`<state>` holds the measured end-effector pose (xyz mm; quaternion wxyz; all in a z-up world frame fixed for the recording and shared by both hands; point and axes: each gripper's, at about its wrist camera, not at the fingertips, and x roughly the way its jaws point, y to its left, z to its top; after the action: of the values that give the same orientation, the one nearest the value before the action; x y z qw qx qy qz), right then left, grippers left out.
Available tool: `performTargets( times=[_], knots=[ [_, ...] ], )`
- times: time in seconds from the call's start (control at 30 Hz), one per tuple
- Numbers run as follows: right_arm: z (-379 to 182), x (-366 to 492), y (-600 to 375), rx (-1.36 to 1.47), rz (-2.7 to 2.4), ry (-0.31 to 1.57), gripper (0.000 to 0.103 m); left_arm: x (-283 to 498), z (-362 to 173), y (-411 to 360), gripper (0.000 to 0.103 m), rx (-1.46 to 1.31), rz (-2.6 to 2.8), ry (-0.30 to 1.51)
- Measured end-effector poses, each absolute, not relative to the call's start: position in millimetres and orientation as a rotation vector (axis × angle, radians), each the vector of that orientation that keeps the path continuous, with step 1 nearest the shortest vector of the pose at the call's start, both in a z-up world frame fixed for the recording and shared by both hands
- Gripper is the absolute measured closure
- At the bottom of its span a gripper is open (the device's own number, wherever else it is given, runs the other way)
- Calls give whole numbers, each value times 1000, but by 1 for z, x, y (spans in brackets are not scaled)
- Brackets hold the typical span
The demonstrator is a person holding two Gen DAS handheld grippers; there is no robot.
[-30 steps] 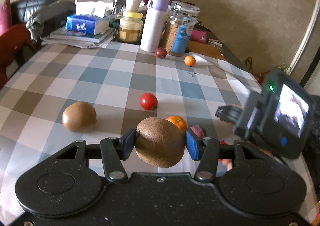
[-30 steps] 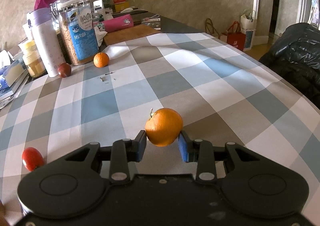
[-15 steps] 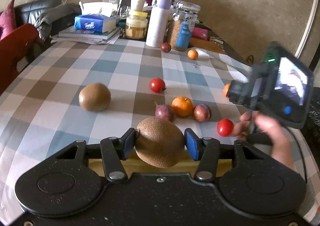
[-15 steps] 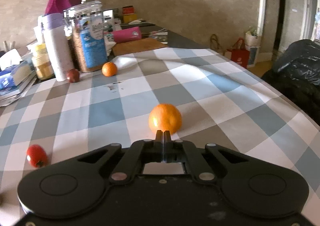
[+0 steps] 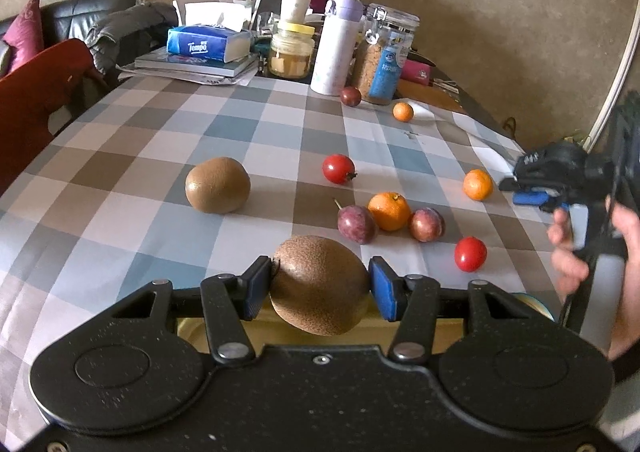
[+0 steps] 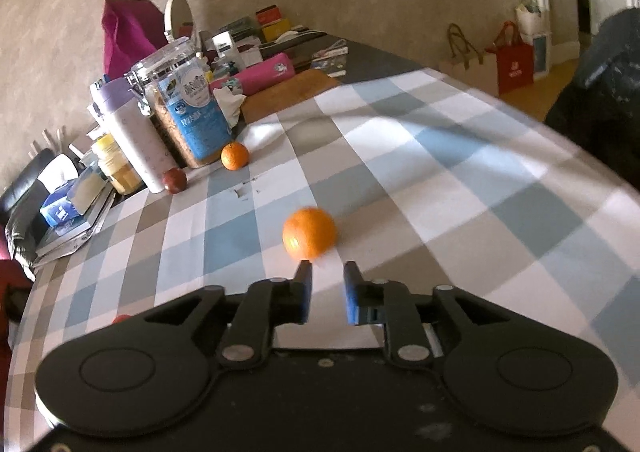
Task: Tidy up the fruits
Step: 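Lift the kiwi with the left tool while the right tool lifts the orange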
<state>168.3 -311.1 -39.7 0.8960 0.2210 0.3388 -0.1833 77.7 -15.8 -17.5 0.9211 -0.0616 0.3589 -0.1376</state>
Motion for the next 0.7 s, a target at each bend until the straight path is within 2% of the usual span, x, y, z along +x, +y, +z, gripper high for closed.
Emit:
performTargets(
  times=[0.33,0.43,0.7],
  knots=[
    [-49,222,-324,429,-387,776,77,76,-22,-14,45,-134,-286,754],
    [-55,228,-331,470,-371,765,70,77,-22,-13,45,-136,-278,758],
    [-59,243,-326,451,-328,760,66,79,-23,-15,45,-125,-276,759]
  ],
)
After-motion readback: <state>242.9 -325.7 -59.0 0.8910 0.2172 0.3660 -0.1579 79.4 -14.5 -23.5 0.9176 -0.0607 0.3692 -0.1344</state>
